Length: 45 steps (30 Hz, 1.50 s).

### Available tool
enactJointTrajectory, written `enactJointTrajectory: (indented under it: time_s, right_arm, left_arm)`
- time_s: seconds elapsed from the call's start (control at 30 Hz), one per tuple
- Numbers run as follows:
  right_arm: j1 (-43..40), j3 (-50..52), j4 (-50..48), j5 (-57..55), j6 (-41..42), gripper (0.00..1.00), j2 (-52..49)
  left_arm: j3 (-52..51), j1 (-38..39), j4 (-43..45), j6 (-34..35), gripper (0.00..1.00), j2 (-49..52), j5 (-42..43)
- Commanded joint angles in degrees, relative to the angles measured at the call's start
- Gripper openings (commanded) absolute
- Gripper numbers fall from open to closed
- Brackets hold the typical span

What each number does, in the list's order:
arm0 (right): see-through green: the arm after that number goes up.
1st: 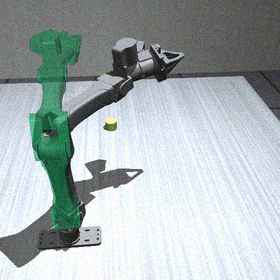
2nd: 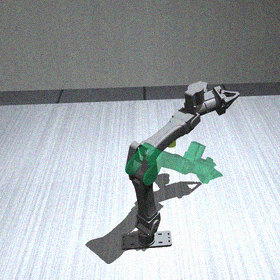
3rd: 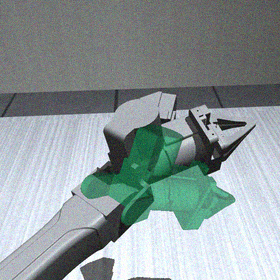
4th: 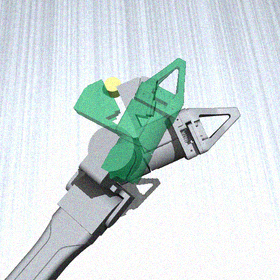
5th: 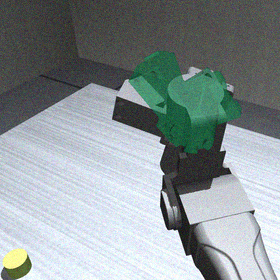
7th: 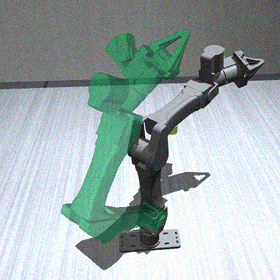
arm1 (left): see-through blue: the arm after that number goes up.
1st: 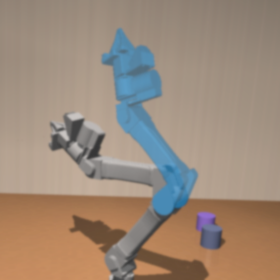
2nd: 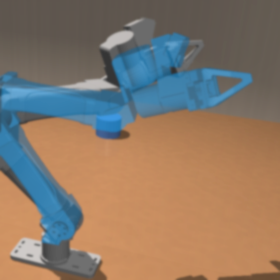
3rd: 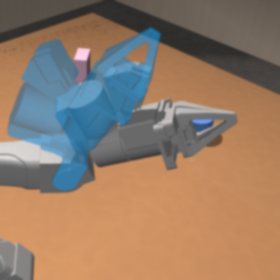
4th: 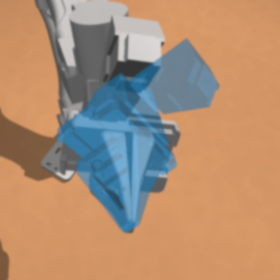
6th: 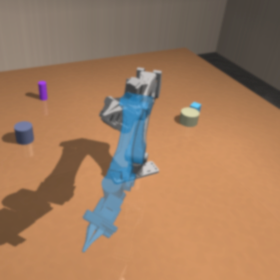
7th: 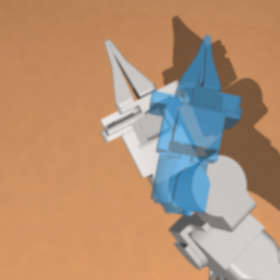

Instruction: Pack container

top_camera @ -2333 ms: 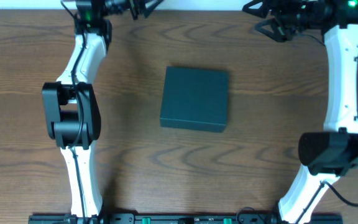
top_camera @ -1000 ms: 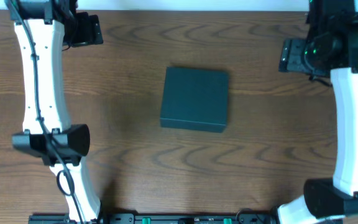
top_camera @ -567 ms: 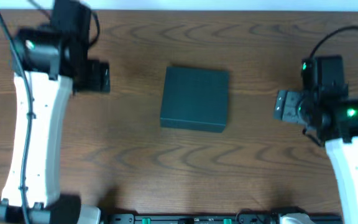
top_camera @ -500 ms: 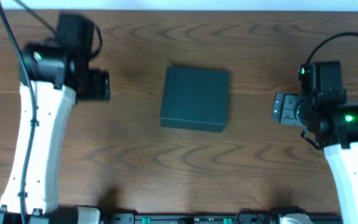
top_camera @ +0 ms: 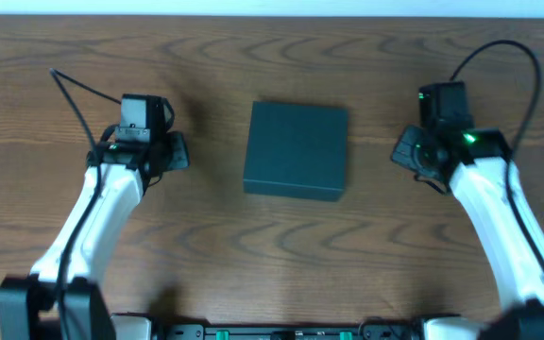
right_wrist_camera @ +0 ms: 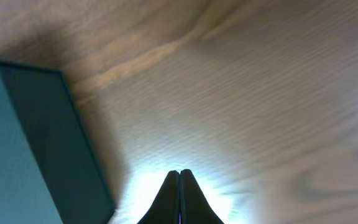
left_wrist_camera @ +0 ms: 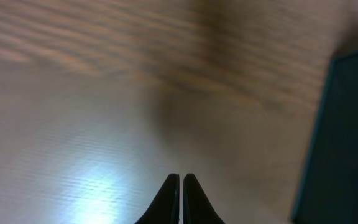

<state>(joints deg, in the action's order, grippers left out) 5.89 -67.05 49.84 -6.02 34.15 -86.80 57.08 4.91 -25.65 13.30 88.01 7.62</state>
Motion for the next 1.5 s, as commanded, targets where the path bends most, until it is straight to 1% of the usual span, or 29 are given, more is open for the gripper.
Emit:
enactJointTrajectory:
  time_s: [0.0, 0.1, 0.13, 0.2, 0.33, 0.43, 0.6, 0.73, 0.93, 1.13, 1.3, 1.47]
  right_arm:
    - [-0.7, 0.42, -3.5, 8.74, 4.28, 0.01, -5.35]
    - [-0.68, 0.42, -8.7, 9.68, 4.35, 0.01, -9.25]
    - [-0.68, 0.42, -10.51, 11.78, 4.37, 0.01, -10.23]
    - [-0.7, 0.42, -13.09, 15.65, 4.92, 0.02, -11.54]
    - [-0.68, 0.42, -17.0, 18.27, 8.46, 0.01, -13.53]
    - [-0.68, 0.42, -18.43, 20.09, 10.38, 0.01, -14.56]
    - [-0.57, 0.42, -19.06, 20.74, 11.06, 0.02, -15.93]
    - [-0.46, 0.42, -20.57, 24.41, 12.15, 0.02, -16.44]
    - [1.53, 0.42, -21.4, 24.48, 14.51, 0.02, -16.46]
    - [3.28, 0.42, -22.99, 24.26, 15.17, 0.02, -16.46]
    - [4.81, 0.42, -26.82, 24.3, 17.7, 0.02, -16.46]
    - [4.92, 0.42, -29.29, 24.26, 18.14, 0.02, -16.55]
  left_arm:
    - [1.25, -0.68, 3.45, 2.16, 0.05, 5.46, 10.6]
    - [2.21, -0.31, 8.11, 2.19, 0.06, 9.03, 13.77]
    - [3.08, -0.28, 9.05, 2.38, 0.05, 10.32, 16.13]
    - [4.9, -0.28, 9.64, 3.76, 0.06, 12.44, 19.5]
    - [8.81, 0.24, 9.64, 5.4, 0.06, 16.48, 24.85]
    - [10.71, 1.9, 9.81, 6.47, 0.06, 18.62, 25.0]
    - [11.41, 5.51, 13.38, 7.21, 0.06, 21.05, 24.74]
    - [11.41, 5.73, 14.27, 8.85, 0.06, 21.79, 23.91]
    - [11.41, 6.21, 14.88, 9.66, 0.06, 23.56, 25.31]
    - [11.41, 7.04, 18.25, 11.93, 0.05, 23.89, 28.46]
    - [11.45, 7.76, 19.82, 14.67, 0.06, 23.89, 28.98]
    - [11.5, 7.91, 23.47, 17.03, 0.06, 23.89, 29.53]
